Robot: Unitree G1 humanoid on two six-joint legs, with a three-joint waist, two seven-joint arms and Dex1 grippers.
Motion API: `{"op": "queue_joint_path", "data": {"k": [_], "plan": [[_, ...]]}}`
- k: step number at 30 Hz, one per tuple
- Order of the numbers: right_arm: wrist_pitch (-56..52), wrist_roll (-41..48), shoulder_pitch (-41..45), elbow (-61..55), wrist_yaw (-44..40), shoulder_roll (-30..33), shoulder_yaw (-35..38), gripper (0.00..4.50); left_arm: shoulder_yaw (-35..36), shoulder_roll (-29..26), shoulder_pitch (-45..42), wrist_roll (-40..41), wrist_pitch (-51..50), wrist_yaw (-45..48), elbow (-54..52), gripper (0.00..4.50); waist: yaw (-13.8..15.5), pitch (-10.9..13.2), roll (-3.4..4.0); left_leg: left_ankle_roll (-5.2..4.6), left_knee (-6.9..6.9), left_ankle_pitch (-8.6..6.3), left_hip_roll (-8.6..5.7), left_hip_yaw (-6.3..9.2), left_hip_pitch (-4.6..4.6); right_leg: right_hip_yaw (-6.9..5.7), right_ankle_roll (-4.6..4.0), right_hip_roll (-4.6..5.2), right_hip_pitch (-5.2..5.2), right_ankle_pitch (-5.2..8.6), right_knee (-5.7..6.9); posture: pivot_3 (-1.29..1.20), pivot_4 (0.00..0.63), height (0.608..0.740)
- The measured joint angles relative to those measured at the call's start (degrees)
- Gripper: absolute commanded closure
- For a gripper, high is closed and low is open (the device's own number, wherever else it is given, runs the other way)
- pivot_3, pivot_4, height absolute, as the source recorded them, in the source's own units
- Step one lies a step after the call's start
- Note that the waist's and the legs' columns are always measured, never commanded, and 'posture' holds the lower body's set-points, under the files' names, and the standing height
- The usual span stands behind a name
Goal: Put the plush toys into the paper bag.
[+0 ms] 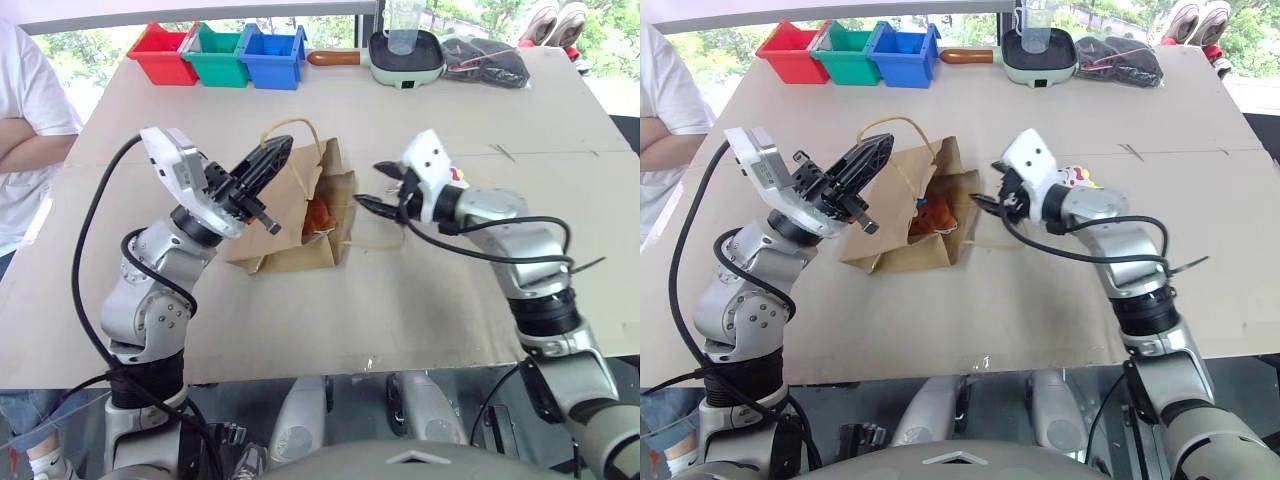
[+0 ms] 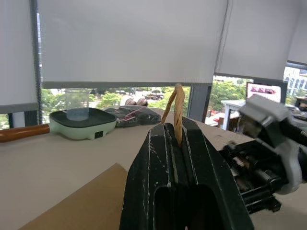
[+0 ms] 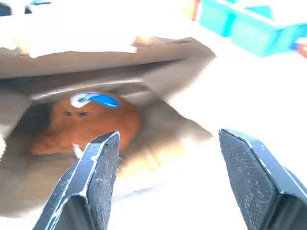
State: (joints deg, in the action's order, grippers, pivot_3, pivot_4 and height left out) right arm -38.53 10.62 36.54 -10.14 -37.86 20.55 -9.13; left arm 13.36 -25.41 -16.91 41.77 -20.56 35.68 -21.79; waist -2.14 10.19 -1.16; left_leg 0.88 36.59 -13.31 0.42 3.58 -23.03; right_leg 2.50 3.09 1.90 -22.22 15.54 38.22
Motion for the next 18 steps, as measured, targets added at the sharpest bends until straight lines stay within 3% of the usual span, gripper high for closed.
{"op": "queue_joint_path", "data": {"k": [3, 6, 10, 13, 18], "plan": [[-4.86, -4.11, 0.44, 2.65, 4.24, 5.4, 0.95, 1.38, 0.08, 0.11, -0.11, -0.11, 0.26, -0.49, 0.28, 4.5, 0.13, -0.01, -0.01, 0.0, 0.01, 0.0, -0.04, -0.12, 0.01, 0.01, 0.0, 0.02, 0.03, 0.0, -0.02, 0.0, 0.15, 0.74], [-6.15, -7.4, 1.76, 11.09, 7.18, 5.69, 0.31, 1.38, -0.11, 0.31, -0.79, -0.48, 0.57, -0.45, 1.24, 4.5, -0.03, -0.01, -0.02, 0.0, -0.01, 0.0, -0.02, -0.22, 0.03, 0.01, -0.01, -0.02, 0.03, 0.0, -0.03, 0.0, 0.15, 0.74], [-3.28, -9.72, 5.38, 21.97, 9.31, 2.38, -1.13, 3.25, -1.16, 1.0, -2.76, -1.1, 0.91, -0.17, 2.25, 4.5, -0.5, -0.01, -0.02, 0.0, -0.07, 0.0, 0.03, -0.29, 0.08, 0.1, -0.01, -0.1, 0.03, 0.0, -0.03, 0.0, 0.15, 0.74], [-1.89, -10.79, 6.42, 23.98, 9.63, 2.13, -1.47, 4.46, -1.59, 1.01, -2.99, -1.13, 0.95, 0.12, 2.24, 4.5, -0.22, -0.04, -0.07, 0.0, -0.06, 0.0, 0.03, -0.26, 0.08, 0.05, -0.01, -0.08, 0.08, 0.0, -0.07, 0.0, 0.15, 0.74], [2.01, -10.73, 3.01, 20.91, 9.3, 2.2, -0.45, 4.46, -1.41, 1.06, -2.83, -1.0, 0.93, -0.59, 2.0, 4.5, -0.09, -0.05, -0.07, 0.0, -0.02, 0.0, 0.01, -0.22, 0.08, 0.03, 0.0, -0.06, 0.13, -0.01, -0.09, 0.0, 0.15, 0.74]]}}
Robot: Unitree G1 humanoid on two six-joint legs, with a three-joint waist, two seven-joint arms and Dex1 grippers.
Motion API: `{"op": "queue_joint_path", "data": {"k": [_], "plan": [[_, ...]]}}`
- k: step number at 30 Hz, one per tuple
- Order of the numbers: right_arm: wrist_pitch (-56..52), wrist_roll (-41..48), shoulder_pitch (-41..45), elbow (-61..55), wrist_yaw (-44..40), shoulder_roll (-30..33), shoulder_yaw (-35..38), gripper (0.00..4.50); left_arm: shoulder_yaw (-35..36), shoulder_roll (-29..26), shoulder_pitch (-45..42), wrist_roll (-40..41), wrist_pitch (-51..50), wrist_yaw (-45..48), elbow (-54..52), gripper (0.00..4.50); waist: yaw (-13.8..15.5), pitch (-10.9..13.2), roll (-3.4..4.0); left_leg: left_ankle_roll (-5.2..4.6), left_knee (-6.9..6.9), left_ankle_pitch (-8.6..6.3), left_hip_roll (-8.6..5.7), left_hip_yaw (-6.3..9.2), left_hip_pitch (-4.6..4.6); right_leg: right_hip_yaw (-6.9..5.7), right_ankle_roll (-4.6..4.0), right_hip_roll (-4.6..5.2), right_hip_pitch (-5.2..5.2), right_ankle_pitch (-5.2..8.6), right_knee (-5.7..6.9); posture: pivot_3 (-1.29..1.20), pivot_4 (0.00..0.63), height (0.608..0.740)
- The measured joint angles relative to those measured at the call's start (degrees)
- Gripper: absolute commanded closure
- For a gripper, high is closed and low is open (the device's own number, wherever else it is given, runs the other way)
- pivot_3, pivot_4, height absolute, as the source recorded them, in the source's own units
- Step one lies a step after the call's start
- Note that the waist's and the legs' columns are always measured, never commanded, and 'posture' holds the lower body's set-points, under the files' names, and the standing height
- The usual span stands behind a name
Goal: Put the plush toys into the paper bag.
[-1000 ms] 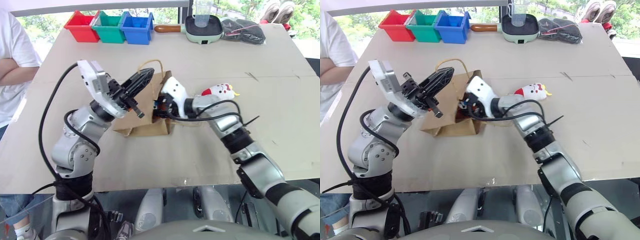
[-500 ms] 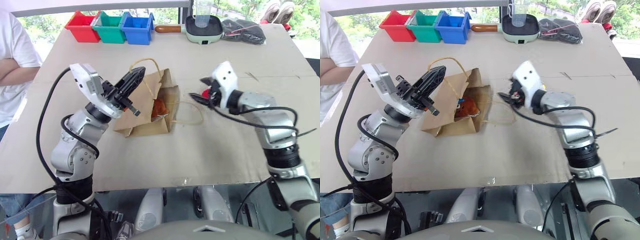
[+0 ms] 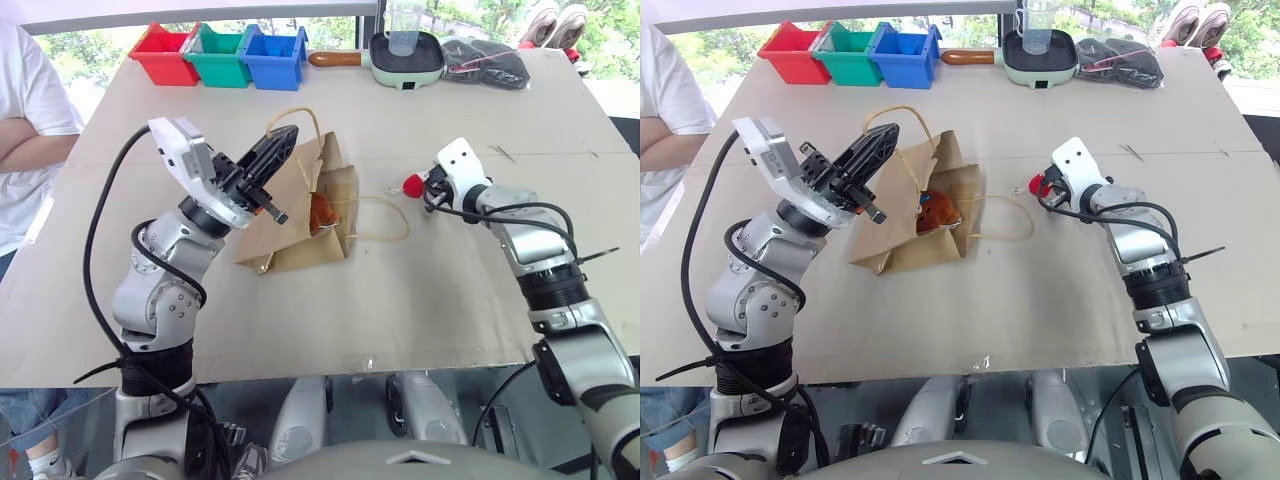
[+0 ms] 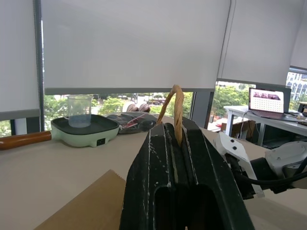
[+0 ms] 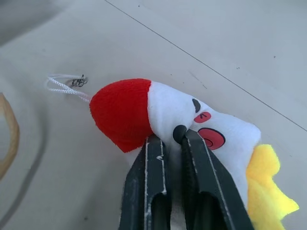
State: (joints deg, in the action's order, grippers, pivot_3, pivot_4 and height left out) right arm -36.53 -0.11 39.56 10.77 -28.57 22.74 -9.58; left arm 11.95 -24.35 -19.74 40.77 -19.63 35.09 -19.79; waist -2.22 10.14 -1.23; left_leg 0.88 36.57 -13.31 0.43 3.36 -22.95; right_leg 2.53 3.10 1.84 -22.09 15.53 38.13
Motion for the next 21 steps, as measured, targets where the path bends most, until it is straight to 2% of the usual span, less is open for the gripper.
{"op": "queue_joint_path", "data": {"k": [5, 7, 10, 13, 15, 16, 19, 21], "plan": [[6.97, 3.74, -3.77, -10.66, -8.38, 2.35, -0.03, 4.46, 0.15, -0.04, 0.24, 1.19, -0.27, 0.23, -0.29, 4.5, -0.28, 0.06, 0.09, 0.0, -0.03, 0.0, 0.03, 0.07, -0.05, 0.05, 0.0, -0.01, -0.08, 0.0, -0.03, 0.0, 0.15, 0.74], [9.24, 4.89, -2.55, -15.15, -11.97, 2.55, -1.35, 4.46, -0.04, -0.11, 0.01, 1.43, -0.47, 0.81, -0.27, 4.5, -0.32, 0.06, 0.09, 0.0, -0.04, 0.0, 0.06, 0.11, -0.04, 0.02, 0.0, -0.04, -0.08, 0.0, -0.02, 0.0, 0.15, 0.74], [12.49, 4.77, 1.18, -15.89, -15.6, 0.42, -5.38, 4.46, -0.91, -0.12, -1.45, 1.5, -0.53, 1.96, 0.21, 4.5, -0.23, 0.06, 0.09, 0.0, -0.03, 0.0, 0.05, 0.09, -0.04, -0.05, 0.0, -0.05, -0.07, 0.0, -0.02, 0.0, 0.15, 0.74], [19.27, 2.93, 5.27, -10.1, -20.72, -3.42, -12.75, 4.46, -2.4, 0.31, -3.55, 1.0, -0.17, 3.82, 1.62, 4.5, -0.14, 0.05, 0.08, 0.0, -0.03, 0.0, 0.04, 0.07, -0.02, -0.08, 0.0, -0.04, -0.03, 0.0, -0.04, 0.0, 0.15, 0.74], [20.78, 2.56, 5.55, -8.15, -21.65, -4.55, -14.5, 4.46, -3.16, 0.56, -3.87, 0.94, -0.11, 4.15, 1.99, 4.5, 0.13, 0.05, 0.08, 0.01, -0.03, 0.0, 0.01, 0.11, -0.07, -0.13, 0.0, 0.0, -0.04, 0.0, -0.07, 0.0, 0.15, 0.74], [24.64, 1.33, 7.3, -0.56, -21.79, -8.22, -15.75, 4.46, -3.77, 1.26, -4.11, 0.64, -0.02, 4.77, 2.83, 4.5, 0.08, 0.05, 0.06, 0.01, -0.01, 0.01, -0.01, 0.09, -0.08, -0.08, 0.0, 0.03, -0.04, -0.01, -0.1, 0.0, 0.15, 0.74], [34.13, -2.05, 11.43, 12.73, -21.87, -12.67, -18.22, 4.46, -5.29, 1.82, -4.35, -0.18, 0.19, 5.36, 3.08, 4.5, -0.09, 0.05, 0.06, 0.02, -0.02, 0.01, -0.03, 0.08, -0.04, -0.07, -0.01, 0.04, -0.04, -0.01, -0.08, 0.0, 0.15, 0.74], [41.48, -3.98, 13.85, 21.06, -22.63, -14.34, -19.51, 3.81, -5.89, 2.31, -4.19, -0.38, 0.31, 5.85, 3.11, 4.5, -0.16, 0.05, 0.06, 0.02, -0.03, 0.01, -0.01, 0.09, -0.01, -0.07, -0.01, 0.02, -0.03, -0.01, -0.07, 0.0, 0.15, 0.74]]}}
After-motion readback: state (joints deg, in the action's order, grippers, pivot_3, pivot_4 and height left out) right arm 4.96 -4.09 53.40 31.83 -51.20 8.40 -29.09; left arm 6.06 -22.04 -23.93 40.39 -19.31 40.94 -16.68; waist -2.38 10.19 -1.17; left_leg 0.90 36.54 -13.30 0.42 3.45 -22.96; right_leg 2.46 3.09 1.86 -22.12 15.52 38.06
